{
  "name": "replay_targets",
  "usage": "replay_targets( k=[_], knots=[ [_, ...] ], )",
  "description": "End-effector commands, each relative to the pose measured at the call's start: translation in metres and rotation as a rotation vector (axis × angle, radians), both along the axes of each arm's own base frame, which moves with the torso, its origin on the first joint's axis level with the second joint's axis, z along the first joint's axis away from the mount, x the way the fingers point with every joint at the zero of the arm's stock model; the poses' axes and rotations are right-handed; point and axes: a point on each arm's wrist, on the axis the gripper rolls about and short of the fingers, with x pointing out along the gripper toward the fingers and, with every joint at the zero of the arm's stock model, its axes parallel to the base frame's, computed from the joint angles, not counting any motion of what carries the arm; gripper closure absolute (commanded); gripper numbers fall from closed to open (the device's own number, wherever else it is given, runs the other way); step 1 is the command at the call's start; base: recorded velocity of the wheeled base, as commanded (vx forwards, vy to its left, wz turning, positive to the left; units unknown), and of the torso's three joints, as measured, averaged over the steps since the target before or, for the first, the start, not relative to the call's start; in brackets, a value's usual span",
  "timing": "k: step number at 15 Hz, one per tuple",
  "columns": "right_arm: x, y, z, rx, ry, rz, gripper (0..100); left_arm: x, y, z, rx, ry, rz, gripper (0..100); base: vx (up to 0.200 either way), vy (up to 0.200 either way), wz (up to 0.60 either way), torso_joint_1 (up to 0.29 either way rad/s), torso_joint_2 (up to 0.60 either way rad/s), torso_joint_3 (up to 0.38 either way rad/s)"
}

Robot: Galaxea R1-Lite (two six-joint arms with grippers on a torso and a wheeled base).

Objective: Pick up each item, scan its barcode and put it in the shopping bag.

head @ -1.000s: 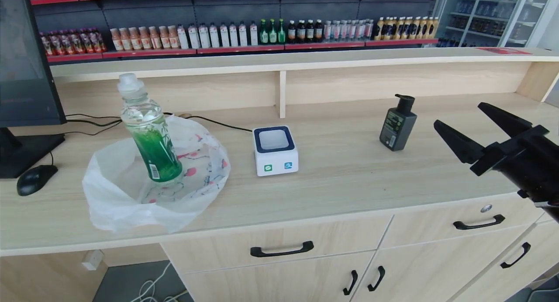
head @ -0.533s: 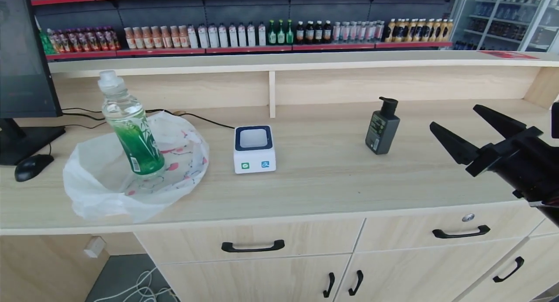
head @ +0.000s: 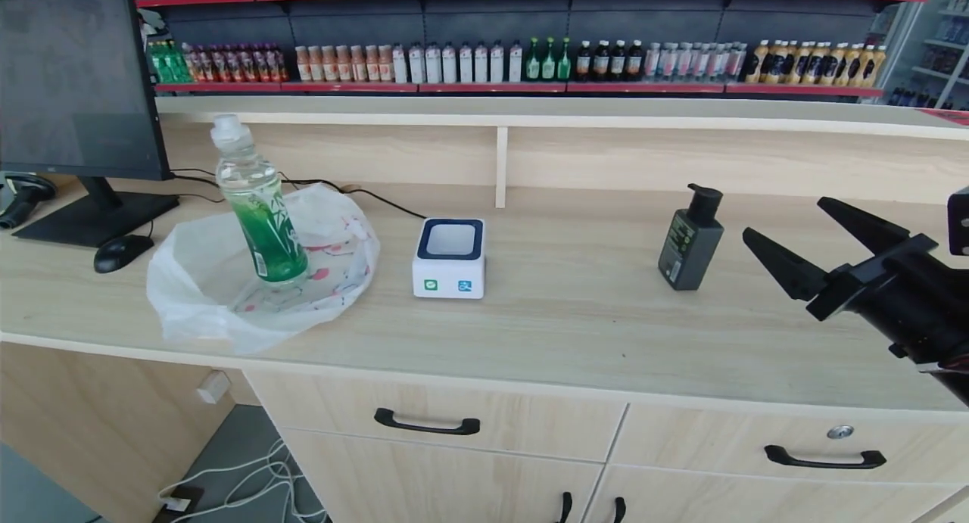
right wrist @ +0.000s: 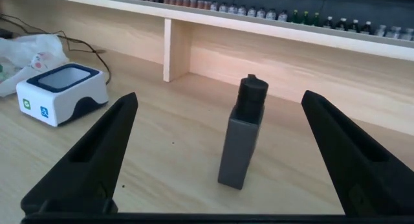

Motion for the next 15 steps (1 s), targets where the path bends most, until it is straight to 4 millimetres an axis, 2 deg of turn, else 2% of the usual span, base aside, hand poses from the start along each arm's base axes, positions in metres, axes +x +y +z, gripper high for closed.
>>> replay_targets(
  k=[1, 3, 6, 8, 10, 15],
  knots=[
    [-0.001, 0.0, -0.004, -0.019, 0.011, -0.017, 0, 0.0, 0.0, 0.0, 0.0, 0.0, -0.001, 0, 0.2, 0.0, 0.0, -0.002, 0.0, 0.002],
    [-0.008, 0.0, -0.019, -0.003, 0.08, -0.065, 0, 0.0, 0.0, 0.0, 0.0, 0.0, -0.001, 0, 0.0, 0.0, 0.0, 0.0, 0.0, 0.0],
    [-0.015, 0.006, -0.027, 0.097, 0.148, -0.155, 0, 0.0, 0.0, 0.0, -0.001, 0.0, -0.001, 0, 0.0, 0.0, 0.0, 0.0, 0.0, 0.0],
    [-0.005, 0.017, -0.024, 0.124, 0.134, -0.174, 0, 0.0, 0.0, 0.0, 0.0, 0.0, -0.001, 0, 0.0, 0.0, 0.0, 0.0, 0.0, 0.0],
    [0.006, 0.028, -0.031, 0.138, 0.166, -0.146, 0, 0.0, 0.0, 0.0, 0.002, 0.0, -0.001, 0, 0.0, 0.0, 0.0, 0.0, 0.0, 0.0],
    [0.029, 0.034, -0.046, 0.131, 0.221, -0.098, 0, 0.0, 0.0, 0.0, 0.0, 0.0, -0.001, 0, 0.0, 0.0, 0.0, 0.0, 0.0, 0.0]
  ],
)
